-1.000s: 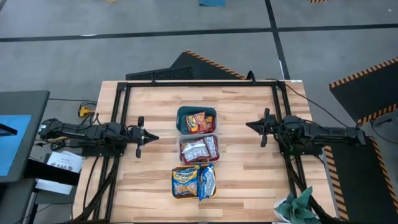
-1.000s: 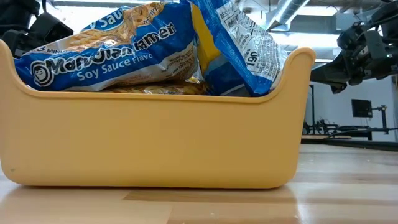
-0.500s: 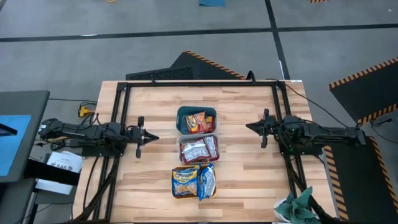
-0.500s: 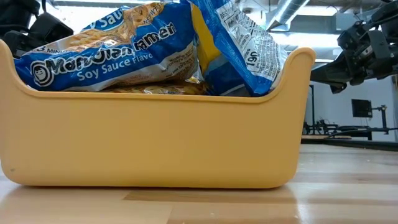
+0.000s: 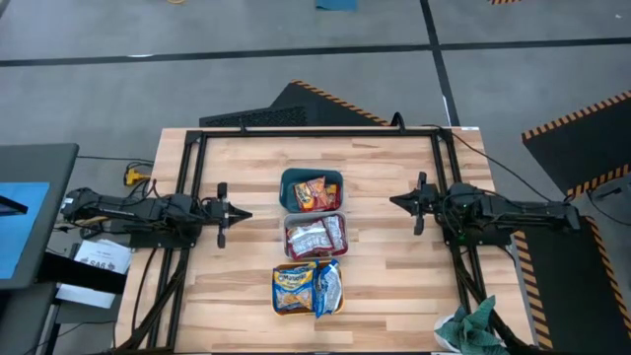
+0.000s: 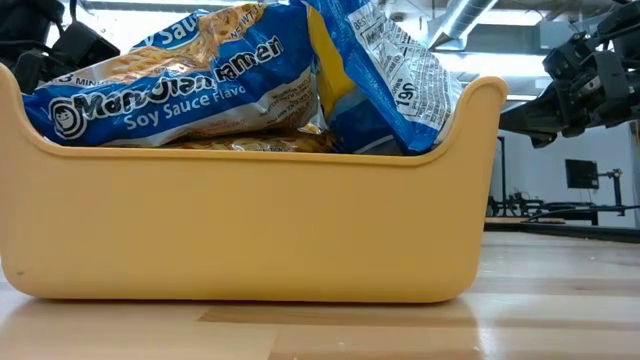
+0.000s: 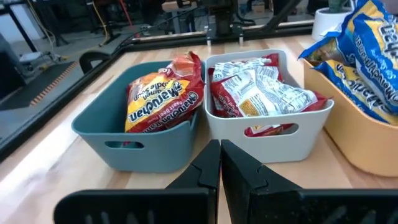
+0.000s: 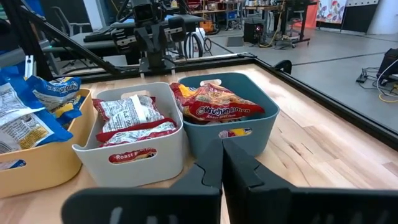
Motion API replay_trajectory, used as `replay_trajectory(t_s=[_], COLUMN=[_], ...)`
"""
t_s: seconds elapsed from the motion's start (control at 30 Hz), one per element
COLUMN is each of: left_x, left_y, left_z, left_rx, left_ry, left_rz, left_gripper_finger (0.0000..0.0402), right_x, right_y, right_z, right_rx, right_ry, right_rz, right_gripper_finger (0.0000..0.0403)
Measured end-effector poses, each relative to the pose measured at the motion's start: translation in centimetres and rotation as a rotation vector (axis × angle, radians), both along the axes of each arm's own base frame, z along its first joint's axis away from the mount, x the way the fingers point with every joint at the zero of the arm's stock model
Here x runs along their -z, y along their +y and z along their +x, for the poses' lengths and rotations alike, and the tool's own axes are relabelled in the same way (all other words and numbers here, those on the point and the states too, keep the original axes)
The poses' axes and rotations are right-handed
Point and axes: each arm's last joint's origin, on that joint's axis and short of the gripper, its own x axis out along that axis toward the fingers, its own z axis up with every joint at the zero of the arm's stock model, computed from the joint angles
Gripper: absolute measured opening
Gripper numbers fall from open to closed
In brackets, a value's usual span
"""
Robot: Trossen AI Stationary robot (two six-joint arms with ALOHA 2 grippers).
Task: Sort Maruchan noodles
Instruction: Return to Home Position
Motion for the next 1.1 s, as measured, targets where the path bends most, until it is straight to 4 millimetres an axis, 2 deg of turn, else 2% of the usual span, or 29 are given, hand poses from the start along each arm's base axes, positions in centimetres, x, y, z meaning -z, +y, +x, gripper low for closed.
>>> replay_trajectory(t_s=[0.27,1.1], left_x=[0.0,-0.08], left_y=[0.0,0.0], left_z=[0.0,0.01], left_rx=[-0.004,-0.004], left_ry=[-0.004,-0.037], left_rz=[-0.032,-0.042], left_gripper_finger=[0.0,0.0], right_x=[0.0,-0.05], right_y=[0.0,0.0], right_z=[0.0,-0.03], right_rx=[0.0,0.002], right_ry=[0.0,-0.007], right_rz=[0.0,-0.001], right_gripper_finger=[0.0041,0.0043])
